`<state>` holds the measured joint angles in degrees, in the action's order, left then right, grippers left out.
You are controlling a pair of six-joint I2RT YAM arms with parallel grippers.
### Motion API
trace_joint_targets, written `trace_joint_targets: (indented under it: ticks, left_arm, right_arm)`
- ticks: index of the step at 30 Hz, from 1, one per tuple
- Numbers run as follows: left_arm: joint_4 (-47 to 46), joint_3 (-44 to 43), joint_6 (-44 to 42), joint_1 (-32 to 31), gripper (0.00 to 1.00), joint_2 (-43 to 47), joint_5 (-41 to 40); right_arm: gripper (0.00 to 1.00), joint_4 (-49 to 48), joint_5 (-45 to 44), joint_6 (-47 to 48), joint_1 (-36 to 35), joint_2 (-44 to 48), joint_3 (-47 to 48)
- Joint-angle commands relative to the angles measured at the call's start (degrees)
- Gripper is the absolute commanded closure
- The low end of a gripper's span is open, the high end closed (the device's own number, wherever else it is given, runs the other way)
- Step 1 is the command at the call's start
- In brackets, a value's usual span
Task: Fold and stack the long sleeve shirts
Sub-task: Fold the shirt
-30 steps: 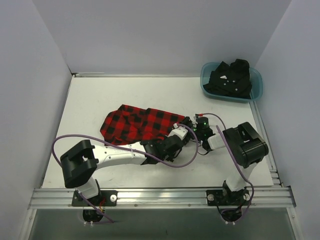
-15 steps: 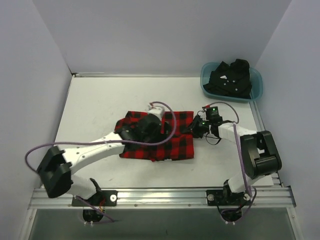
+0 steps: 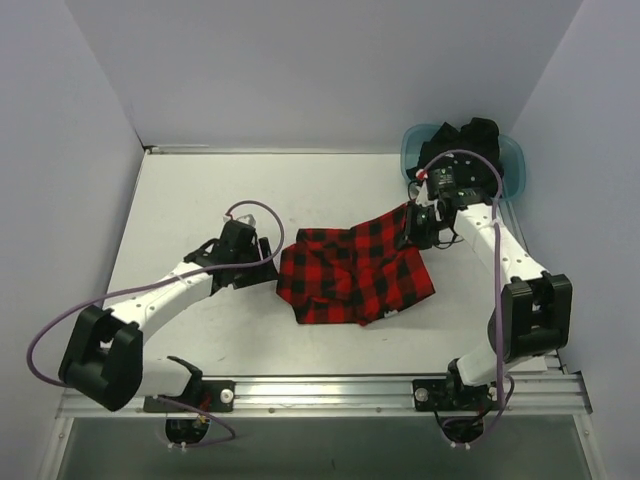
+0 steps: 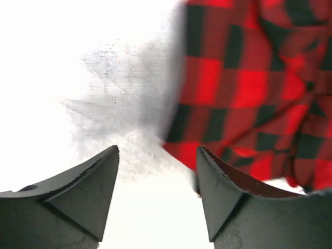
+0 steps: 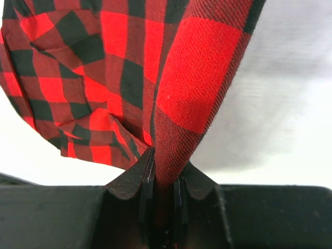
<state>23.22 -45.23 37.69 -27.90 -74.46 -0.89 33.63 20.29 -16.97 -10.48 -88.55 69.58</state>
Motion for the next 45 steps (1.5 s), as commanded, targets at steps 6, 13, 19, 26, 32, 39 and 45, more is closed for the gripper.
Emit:
trace_joint_targets:
  ticks: [6, 13, 19, 26, 32, 39, 45]
  left_arm:
    - [-13.0, -1.0, 6.8, 1.1, 0.37, -9.6, 7.9]
    - [-20.3, 1.5, 10.1, -0.8, 0.5, -13.2, 11.5]
    - [-25.9, 3.9, 12.7, -2.0, 0.71, -16.3, 13.1]
    - [-30.5, 7.8, 16.9, -2.7, 0.85, -16.9, 13.7]
    - [-36.8, 14.1, 23.1, -3.7, 0.87, -14.0, 12.9]
    - [-41.1, 19.8, 27.2, -4.7, 0.87, -9.5, 9.5]
    - [-43.1, 22.2, 28.8, -4.7, 0.87, -8.3, 8.2]
  right_arm:
    - [1.0, 16.7, -20.1, 5.9, -9.3, -6.1, 14.4]
    - [1.0, 22.8, -35.8, 4.8, -16.8, -13.6, 22.8]
    - [1.0, 31.3, -50.3, 3.4, -25.0, -20.4, 31.5]
    - [1.0, 36.7, -58.7, 0.7, -32.1, -27.5, 39.6]
    - [0.99, 36.7, -59.6, -2.6, -36.9, -33.3, 43.7]
    - [0.93, 34.1, -54.8, -4.5, -42.2, -39.1, 49.8]
    - [0.8, 28.8, -47.9, -3.5, -44.7, -39.4, 46.4]
